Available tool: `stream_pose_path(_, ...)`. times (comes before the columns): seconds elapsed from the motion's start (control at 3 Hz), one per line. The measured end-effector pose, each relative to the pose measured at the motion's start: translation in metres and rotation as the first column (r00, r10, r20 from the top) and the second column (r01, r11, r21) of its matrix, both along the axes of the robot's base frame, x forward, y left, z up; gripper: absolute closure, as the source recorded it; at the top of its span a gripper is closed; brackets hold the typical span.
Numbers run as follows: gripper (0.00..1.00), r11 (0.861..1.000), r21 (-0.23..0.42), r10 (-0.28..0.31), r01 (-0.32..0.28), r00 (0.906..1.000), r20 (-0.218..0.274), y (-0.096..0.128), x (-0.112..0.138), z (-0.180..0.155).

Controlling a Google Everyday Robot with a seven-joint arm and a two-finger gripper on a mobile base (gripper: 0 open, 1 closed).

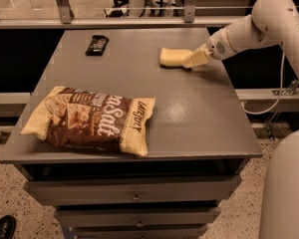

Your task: Pick sponge

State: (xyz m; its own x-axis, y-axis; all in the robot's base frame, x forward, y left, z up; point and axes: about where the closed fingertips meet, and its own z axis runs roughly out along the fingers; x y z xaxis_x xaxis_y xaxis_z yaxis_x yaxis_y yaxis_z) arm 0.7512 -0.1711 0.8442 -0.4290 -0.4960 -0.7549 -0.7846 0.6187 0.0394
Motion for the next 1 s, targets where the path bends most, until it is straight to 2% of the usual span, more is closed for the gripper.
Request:
stream_pose_path(0.33, 0.95, 1.0, 0.011, 0.024, -0.024, 0.999, 0.038, 0.002, -0.016, 0.034)
stream_pose_path(0.67, 1.0, 0.999, 0.028, 0.041, -0.045, 0.9932, 0.109, 0.002, -0.042, 0.088)
stream_pose_path(1.0, 1.0, 0.999, 0.029, 0.043, -0.047, 0.9913, 0.125, 0.002, -0.047, 0.1)
